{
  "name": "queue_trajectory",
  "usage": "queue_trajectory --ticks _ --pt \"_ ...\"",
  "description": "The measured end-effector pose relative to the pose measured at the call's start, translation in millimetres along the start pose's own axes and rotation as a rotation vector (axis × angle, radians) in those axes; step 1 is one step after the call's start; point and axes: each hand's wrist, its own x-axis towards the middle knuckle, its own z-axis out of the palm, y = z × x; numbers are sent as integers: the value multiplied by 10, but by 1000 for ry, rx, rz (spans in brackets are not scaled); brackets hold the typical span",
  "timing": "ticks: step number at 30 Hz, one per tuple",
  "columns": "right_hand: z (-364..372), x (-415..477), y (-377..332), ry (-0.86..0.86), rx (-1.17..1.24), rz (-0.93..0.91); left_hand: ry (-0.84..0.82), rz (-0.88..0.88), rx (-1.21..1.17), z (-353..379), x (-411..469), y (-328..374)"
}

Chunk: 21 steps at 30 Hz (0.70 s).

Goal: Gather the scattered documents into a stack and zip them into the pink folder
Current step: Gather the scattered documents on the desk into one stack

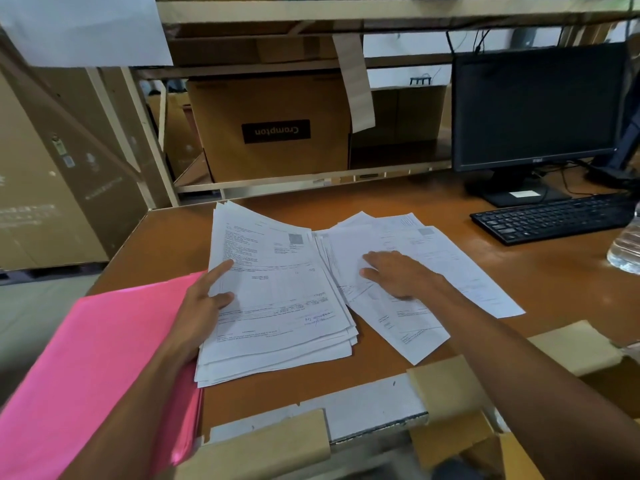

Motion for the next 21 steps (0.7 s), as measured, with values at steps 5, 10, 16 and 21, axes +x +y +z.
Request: queue_trajectory --ticks 5,10,16,21 --pt "-70 -200 160 138 -370 -2 17 -5 -15 0 13 -3" --pt "-132 -311 239 229 -246 50 11 -14 -17 -10 35 -23" --pt "200 -385 205 35 -383 229 26 -13 -18 6 27 -6" --pt "-33 -275 123 245 -133 196 34 -11 -6 12 5 11"
